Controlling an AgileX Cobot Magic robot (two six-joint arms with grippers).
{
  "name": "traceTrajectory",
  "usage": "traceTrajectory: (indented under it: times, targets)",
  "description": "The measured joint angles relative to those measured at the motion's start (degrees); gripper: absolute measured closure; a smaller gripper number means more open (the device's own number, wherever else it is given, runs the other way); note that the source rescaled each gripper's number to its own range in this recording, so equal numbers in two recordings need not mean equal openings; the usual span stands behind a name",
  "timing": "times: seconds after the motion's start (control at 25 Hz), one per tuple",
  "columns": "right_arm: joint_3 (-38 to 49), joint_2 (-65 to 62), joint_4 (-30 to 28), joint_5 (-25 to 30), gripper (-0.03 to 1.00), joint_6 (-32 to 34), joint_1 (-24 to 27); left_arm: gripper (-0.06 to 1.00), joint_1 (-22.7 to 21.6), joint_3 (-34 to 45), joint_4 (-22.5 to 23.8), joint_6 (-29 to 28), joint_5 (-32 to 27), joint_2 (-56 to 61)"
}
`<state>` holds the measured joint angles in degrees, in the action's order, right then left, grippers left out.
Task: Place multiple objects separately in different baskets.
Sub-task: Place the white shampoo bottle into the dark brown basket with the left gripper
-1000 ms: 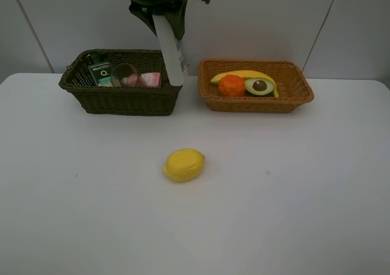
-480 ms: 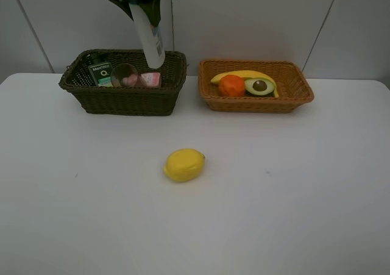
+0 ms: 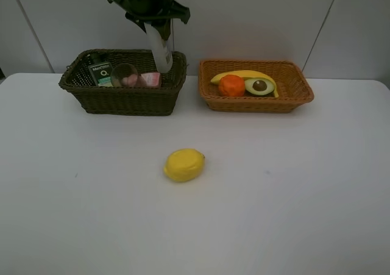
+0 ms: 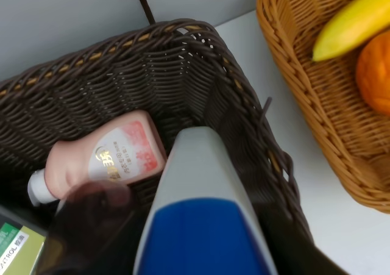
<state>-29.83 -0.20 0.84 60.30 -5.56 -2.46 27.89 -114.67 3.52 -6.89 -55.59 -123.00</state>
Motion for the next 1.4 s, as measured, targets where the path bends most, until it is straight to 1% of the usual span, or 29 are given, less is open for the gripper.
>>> traceTrajectory:
  times: [0.24,0.44,0.68,0.84,1.04,1.4]
  targets:
    - [0.0,0.0,0.0,0.0,0.07,0.0,0.0,0.43,-0.13,0.0,3.03,0.06,0.85,-2.92]
    - [0.0,0.0,0.0,0.0,0.07,0.0,0.0,0.43,-0.72,0.0,3.54,0.06,2.82,-4.73]
    - [0.0,0.0,-0.04,0.0,0.07,0.0,0.0,0.43,-1.0,0.0,3.23,0.06,3.56,-6.95]
    - [0.0,0.0,-0.04,0.0,0.07,0.0,0.0,0.43,-1.0,0.0,2.02,0.06,4.39,-7.19]
    - [0.0,0.0,-0.04,0.0,0.07,0.0,0.0,0.43,-1.0,0.0,1.77,0.14,4.61,-7.19]
    - [0.0,0.0,-0.04,0.0,0.07,0.0,0.0,0.43,-1.0,0.0,1.77,2.14,4.45,-7.85]
